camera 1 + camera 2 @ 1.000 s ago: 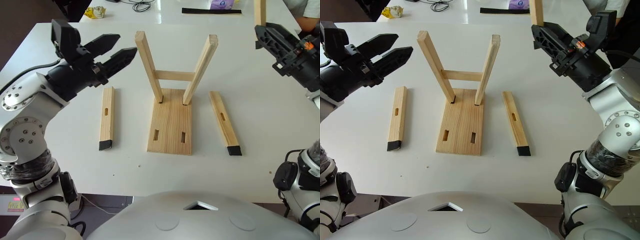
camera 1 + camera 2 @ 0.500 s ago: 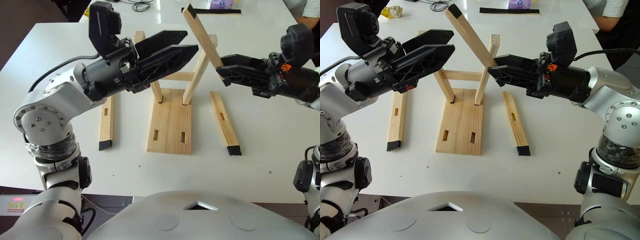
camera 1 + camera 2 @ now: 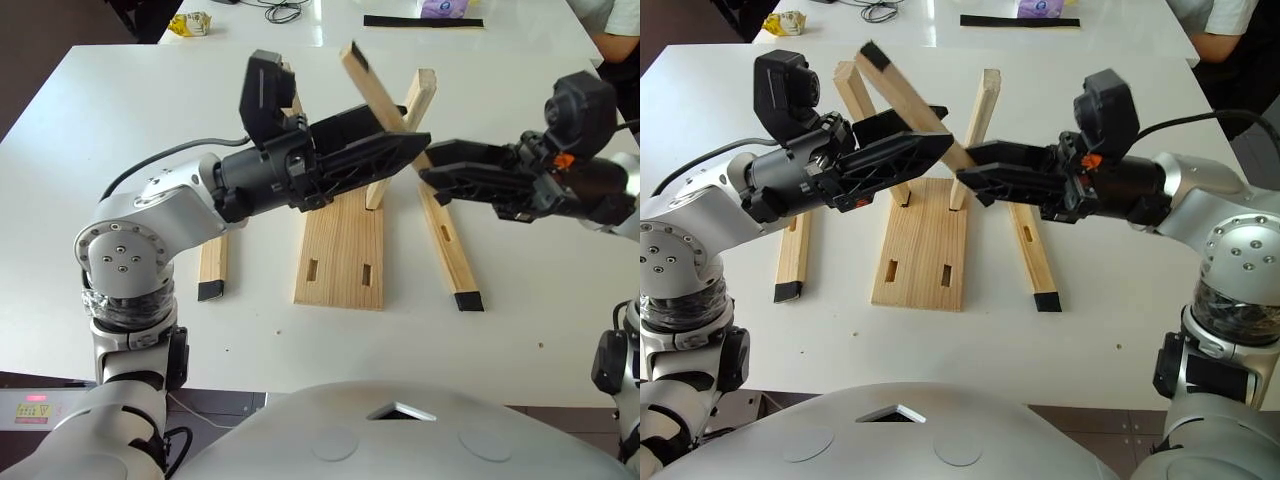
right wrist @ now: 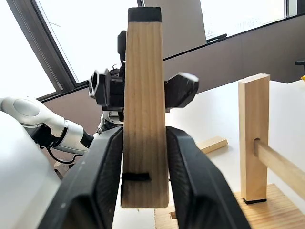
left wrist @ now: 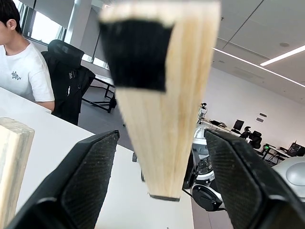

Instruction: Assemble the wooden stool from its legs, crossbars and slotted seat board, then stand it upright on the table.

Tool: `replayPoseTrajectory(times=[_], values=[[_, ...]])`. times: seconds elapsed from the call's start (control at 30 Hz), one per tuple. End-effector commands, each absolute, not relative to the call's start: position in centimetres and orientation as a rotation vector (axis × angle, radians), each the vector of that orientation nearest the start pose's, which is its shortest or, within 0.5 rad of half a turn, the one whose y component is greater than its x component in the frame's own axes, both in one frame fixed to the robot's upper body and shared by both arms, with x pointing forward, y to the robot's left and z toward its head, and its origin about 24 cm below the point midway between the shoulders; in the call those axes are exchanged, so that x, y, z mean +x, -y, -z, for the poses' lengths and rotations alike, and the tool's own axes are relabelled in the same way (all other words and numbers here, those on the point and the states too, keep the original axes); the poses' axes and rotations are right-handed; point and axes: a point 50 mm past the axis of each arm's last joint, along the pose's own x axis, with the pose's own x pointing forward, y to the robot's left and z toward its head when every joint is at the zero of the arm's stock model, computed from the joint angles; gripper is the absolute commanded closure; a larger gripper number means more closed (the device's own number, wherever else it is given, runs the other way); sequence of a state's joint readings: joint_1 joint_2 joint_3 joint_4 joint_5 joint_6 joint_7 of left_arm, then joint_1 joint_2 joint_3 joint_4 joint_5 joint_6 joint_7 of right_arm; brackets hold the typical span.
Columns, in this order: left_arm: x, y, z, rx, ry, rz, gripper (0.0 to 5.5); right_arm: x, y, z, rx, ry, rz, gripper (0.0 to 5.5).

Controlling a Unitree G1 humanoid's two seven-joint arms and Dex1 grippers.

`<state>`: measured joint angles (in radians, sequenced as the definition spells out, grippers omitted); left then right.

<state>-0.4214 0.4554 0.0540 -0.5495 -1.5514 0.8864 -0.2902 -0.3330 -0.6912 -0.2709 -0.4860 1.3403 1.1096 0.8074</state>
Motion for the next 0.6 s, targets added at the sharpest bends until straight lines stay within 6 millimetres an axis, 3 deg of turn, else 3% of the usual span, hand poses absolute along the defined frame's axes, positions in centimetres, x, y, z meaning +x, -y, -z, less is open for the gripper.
replayPoseTrajectory(times=[0.03,0.43,0.6], values=[[22.2,-10.0,-22.6,-0.586,-0.029,1.33,2.19,20.3,16.2,-20.2,0.327,-0.239,-1.452,4.17],[20.4,-10.4,-21.4,-0.488,-0.106,1.416,2.19,20.1,16.6,-20.5,0.303,-0.247,-1.449,4.17],[20.5,-10.2,-21.3,-0.482,-0.105,1.405,2.19,20.0,16.5,-19.7,0.267,-0.317,-1.464,4.17]])
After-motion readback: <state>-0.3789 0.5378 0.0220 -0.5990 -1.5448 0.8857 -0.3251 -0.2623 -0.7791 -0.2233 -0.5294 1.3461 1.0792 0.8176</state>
